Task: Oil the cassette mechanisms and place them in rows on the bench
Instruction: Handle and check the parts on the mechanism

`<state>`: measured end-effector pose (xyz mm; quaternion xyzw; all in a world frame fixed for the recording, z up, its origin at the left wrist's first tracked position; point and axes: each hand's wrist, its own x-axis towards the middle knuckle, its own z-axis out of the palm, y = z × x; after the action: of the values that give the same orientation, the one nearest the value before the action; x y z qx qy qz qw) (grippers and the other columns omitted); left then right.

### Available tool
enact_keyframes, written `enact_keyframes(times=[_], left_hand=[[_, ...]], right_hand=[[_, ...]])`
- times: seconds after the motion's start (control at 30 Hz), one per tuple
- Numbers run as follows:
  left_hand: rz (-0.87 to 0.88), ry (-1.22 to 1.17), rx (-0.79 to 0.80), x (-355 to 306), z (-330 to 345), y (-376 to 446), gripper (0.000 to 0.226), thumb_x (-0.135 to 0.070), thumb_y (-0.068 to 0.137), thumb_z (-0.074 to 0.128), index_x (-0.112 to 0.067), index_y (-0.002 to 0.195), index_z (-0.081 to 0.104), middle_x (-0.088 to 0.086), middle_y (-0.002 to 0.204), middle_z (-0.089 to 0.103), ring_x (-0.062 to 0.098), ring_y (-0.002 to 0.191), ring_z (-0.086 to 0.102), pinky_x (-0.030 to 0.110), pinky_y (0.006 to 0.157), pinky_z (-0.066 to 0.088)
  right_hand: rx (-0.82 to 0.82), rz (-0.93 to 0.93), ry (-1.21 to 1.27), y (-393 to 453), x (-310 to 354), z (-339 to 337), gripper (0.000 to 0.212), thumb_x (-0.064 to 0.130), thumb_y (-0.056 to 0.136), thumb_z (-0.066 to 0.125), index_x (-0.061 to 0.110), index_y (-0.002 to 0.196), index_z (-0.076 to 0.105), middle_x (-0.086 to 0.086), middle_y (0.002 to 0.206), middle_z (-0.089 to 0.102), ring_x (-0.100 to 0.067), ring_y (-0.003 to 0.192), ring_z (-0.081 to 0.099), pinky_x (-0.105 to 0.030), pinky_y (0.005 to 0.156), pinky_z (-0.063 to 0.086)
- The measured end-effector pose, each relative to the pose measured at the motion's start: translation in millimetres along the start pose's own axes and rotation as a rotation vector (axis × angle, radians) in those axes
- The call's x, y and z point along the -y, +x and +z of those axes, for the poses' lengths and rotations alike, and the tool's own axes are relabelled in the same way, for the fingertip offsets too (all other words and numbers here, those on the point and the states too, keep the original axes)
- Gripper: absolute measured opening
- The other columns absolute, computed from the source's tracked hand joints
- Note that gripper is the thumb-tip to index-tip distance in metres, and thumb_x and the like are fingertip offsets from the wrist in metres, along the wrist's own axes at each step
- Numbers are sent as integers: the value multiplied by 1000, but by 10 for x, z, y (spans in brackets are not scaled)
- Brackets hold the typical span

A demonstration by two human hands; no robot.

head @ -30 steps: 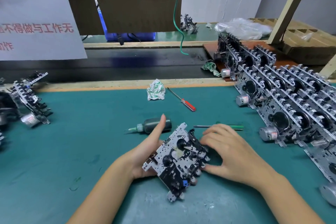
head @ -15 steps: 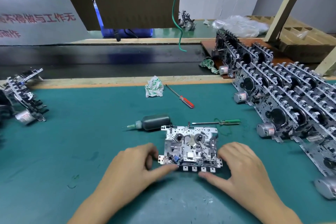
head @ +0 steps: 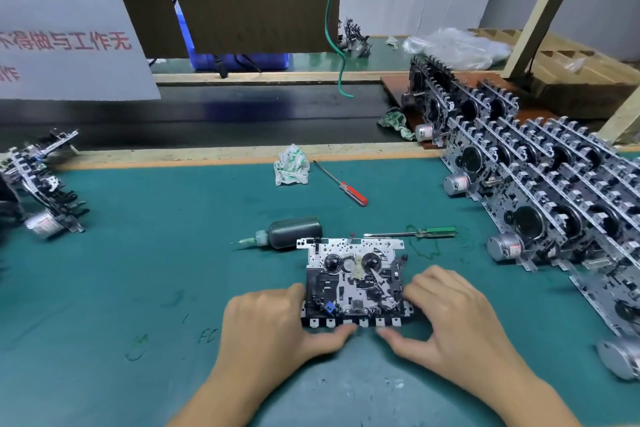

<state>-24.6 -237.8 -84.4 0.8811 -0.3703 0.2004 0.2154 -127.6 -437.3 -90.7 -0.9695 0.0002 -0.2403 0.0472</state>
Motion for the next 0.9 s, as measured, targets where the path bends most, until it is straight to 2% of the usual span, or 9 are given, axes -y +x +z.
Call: enact_keyframes(times=[0.1,0.2,0.33,0.47,0.63,0.73,0.8,0.9], left_hand=[[46,43,-32,50,22,18,63,-72,62,49,-15,39,38,-1,30,34,17,24,37,14,35,24],[109,21,-13,123,21,35,68,-78,63,47,-15,41,38,-3,31,34,18,26,36,14,37,20],[60,-20,29,134,16,28,67,-80,60,49,-15,43,40,-4,32,36,17,27,38,16,40,18],[-5,-24,34,115,31,23,64,-76,59,51,-16,42,42,-1,31,36,18,27,39,17,36,22],[45,-113,114,171,-3,33,69,-86,51,48,-18,47,34,-5,33,40,17,30,42,20,33,36],[47,-129,147,187,0,13,71,-89,49,49,-20,49,34,-7,34,40,14,30,41,25,33,40],[81,-136,168,201,6,5,72,-88,51,51,-18,48,36,-6,34,39,15,30,40,22,33,37],[186,-107,166,224,-10,4,67,-83,57,54,-20,50,33,-4,35,37,17,30,39,18,35,29]], right_hand=[[32,-32,26,8,-12,-9,51,65,70,58,15,60,55,7,60,48,-18,61,49,-22,64,31],[-24,2,-24,10,31,13,49,62,72,55,15,57,54,7,57,47,-18,58,49,-24,61,32],[-65,18,-65,13,82,32,48,60,73,53,15,56,54,7,55,46,-16,56,47,-23,54,36],[-36,-17,8,9,63,17,52,65,68,58,14,57,53,6,57,45,-16,56,44,-22,60,30],[-90,2,-23,2,76,43,49,58,75,54,14,55,52,5,55,46,-17,55,47,-24,60,31],[-68,28,-38,0,63,32,52,64,73,51,15,57,53,6,56,47,-17,56,48,-24,59,37],[-80,56,-56,4,74,26,57,70,68,50,15,55,53,6,55,47,-16,54,48,-27,54,41],[-129,94,-86,4,110,50,59,70,69,51,15,49,50,5,50,45,-16,51,47,-26,54,37]])
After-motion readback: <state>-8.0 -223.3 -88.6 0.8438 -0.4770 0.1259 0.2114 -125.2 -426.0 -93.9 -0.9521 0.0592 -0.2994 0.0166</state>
